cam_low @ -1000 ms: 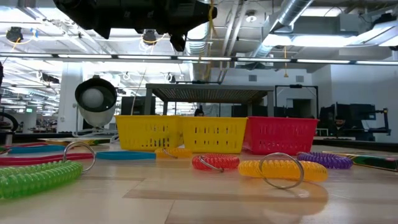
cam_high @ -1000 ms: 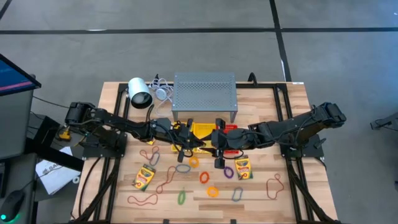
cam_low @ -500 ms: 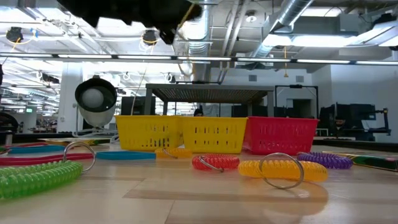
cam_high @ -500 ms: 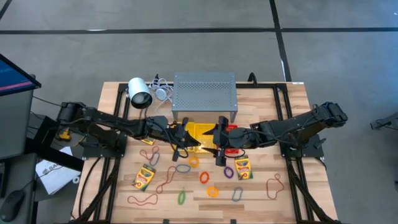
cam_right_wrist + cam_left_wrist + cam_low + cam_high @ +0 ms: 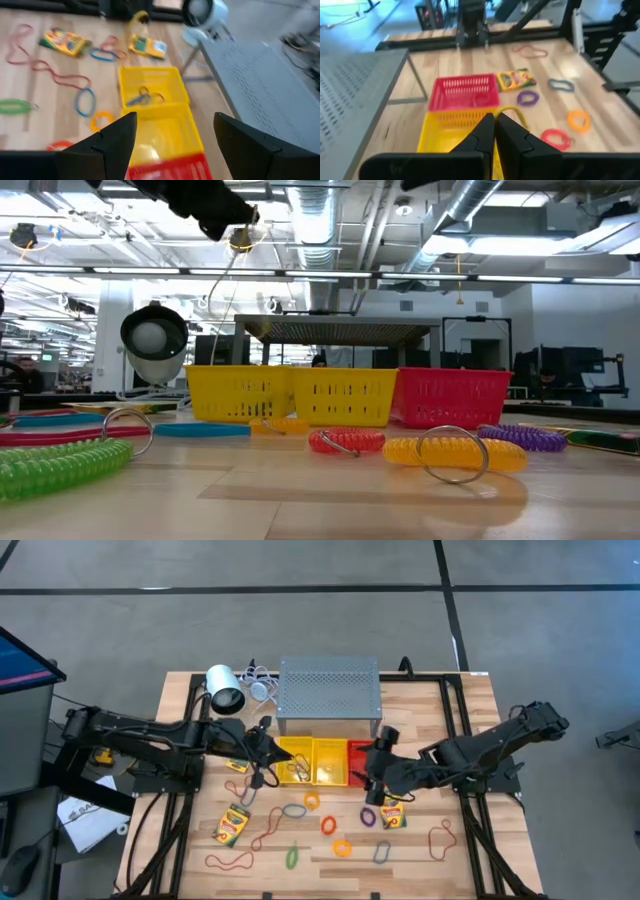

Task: Pick & Place Office Desk Supplies
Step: Put the yellow rubber band into the left yellow basket

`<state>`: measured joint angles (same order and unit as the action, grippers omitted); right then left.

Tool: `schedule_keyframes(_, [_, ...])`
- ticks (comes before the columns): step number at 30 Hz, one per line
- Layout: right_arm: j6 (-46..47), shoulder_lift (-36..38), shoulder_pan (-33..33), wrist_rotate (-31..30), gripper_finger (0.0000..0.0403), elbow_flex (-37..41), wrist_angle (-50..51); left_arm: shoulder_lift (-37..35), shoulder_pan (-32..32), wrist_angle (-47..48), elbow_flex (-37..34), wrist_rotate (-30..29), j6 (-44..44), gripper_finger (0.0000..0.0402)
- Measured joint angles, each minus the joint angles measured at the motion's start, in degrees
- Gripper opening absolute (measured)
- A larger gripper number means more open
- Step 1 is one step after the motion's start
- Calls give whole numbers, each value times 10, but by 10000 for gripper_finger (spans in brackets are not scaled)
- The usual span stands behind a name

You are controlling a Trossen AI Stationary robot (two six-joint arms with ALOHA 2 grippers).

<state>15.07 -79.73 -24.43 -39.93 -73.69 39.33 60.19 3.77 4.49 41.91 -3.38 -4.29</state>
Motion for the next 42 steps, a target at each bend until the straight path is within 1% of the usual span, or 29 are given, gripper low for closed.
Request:
schedule_keyframes(1, [15,3,-8,-16,260,0,17,0,-1,8,-1,-4,0,5])
schedule_keyframes(4, [57,11,-38,-68,260,0,62,5,-12,-10,-18,-3,0,5])
schedule_keyframes(6, [89,17,-60,-102,260,0,89,6,-28,-12,-36,5,0,5])
schedule_keyframes(8, [126,23,-86,-132,260,0,120,6,-47,-35,-53,33,3,5])
schedule_keyframes(11, [186,31,-124,-175,260,0,164,3,-78,-82,-84,96,16,5])
schedule_keyframes(13, [231,33,-147,-197,260,0,195,3,-95,-110,-96,119,18,5])
schedule_keyframes(17, [329,33,-188,-238,260,3,260,3,-117,-113,-109,123,19,5])
schedule_keyframes(21, [410,35,-217,-291,260,42,284,3,-127,-115,-110,123,18,5])
schedule_keyframes(24, [469,38,-225,-309,260,85,284,3,-129,-115,-110,118,17,5])
schedule_keyframes(26, [504,37,-224,-310,260,113,281,6,-129,-118,-110,110,17,5])
schedule_keyframes(29, [533,37,-219,-317,260,148,266,22,-129,-123,-110,108,17,5])
schedule_keyframes(32, [551,37,-221,-333,260,173,251,57,-129,-144,-110,108,18,5])
schedule_keyframes(38, [566,37,-234,-336,260,179,243,123,-129,-180,-109,108,19,5])
schedule_keyframes(42, [565,37,-240,-335,260,179,235,149,-129,-189,-109,104,20,5])
